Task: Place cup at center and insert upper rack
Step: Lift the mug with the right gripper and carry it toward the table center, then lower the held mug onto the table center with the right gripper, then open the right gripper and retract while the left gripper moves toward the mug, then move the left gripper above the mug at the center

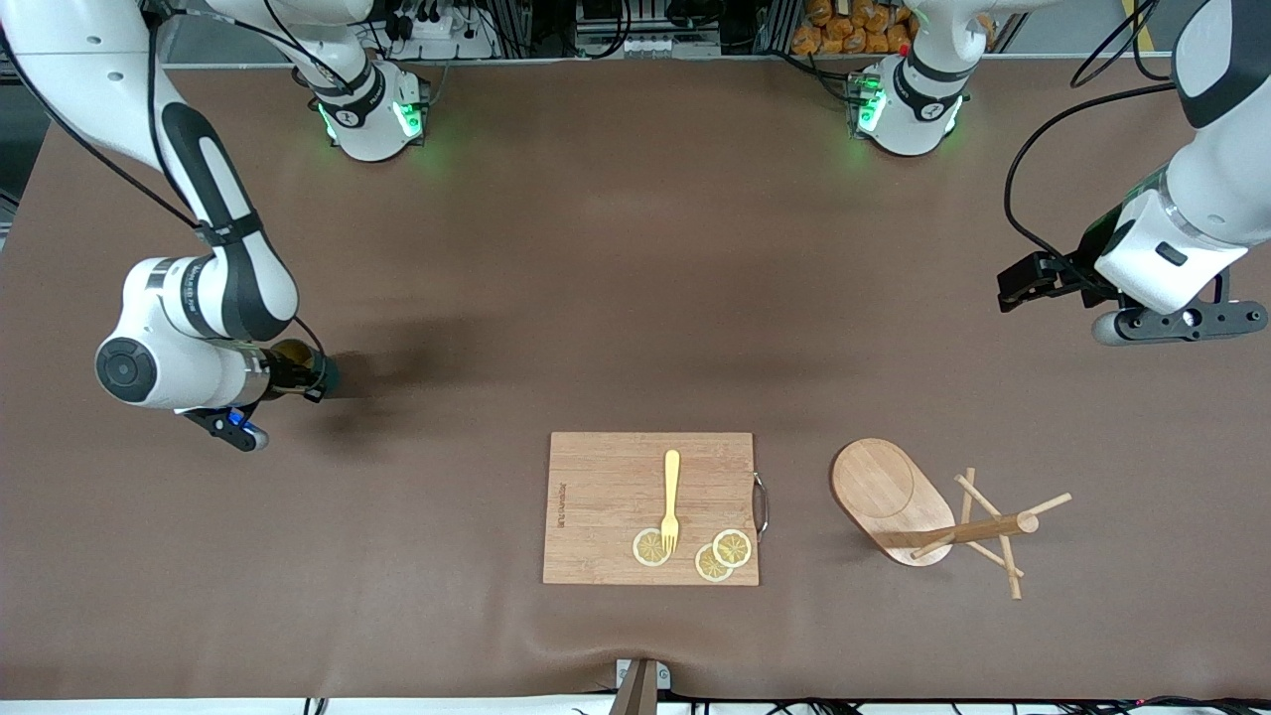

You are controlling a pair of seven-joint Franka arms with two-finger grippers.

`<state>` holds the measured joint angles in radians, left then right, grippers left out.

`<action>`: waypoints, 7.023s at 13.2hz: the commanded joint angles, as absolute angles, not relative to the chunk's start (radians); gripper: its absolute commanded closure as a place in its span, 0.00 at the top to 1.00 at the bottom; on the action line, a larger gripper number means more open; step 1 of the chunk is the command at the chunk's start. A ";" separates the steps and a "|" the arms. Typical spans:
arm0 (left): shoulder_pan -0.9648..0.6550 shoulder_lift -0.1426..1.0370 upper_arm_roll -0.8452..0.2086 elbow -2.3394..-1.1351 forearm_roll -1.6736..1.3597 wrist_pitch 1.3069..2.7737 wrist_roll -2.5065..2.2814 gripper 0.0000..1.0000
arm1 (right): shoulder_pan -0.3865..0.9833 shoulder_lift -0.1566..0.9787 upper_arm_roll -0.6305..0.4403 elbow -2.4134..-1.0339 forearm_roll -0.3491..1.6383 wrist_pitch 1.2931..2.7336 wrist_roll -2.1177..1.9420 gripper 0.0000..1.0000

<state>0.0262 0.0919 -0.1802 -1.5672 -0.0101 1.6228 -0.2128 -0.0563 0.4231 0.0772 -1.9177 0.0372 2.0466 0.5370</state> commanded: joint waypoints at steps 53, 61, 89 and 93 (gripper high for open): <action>0.041 -0.009 -0.399 -1.580 0.002 1.621 -0.602 1.00 | 0.361 0.059 0.068 -1.847 0.239 1.856 0.785 1.00; 0.025 0.040 -0.698 -1.580 0.067 1.684 -1.056 1.00 | 0.080 -0.075 0.051 -1.734 0.095 1.622 0.200 1.00; -1.233 0.876 -0.097 -1.143 0.517 1.655 -2.517 1.00 | 0.005 -0.120 -0.054 -1.687 0.049 1.519 0.015 1.00; -1.264 0.956 -0.041 -1.071 0.497 1.614 -2.543 1.00 | 0.006 -0.120 -0.054 -1.687 0.052 1.519 0.015 1.00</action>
<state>-1.2467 0.9042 -0.0689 -1.1532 0.5209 1.6570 -2.5329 0.0110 -0.1127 -0.0626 -1.6873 0.0604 1.5247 -0.0036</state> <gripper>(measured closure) 0.000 0.000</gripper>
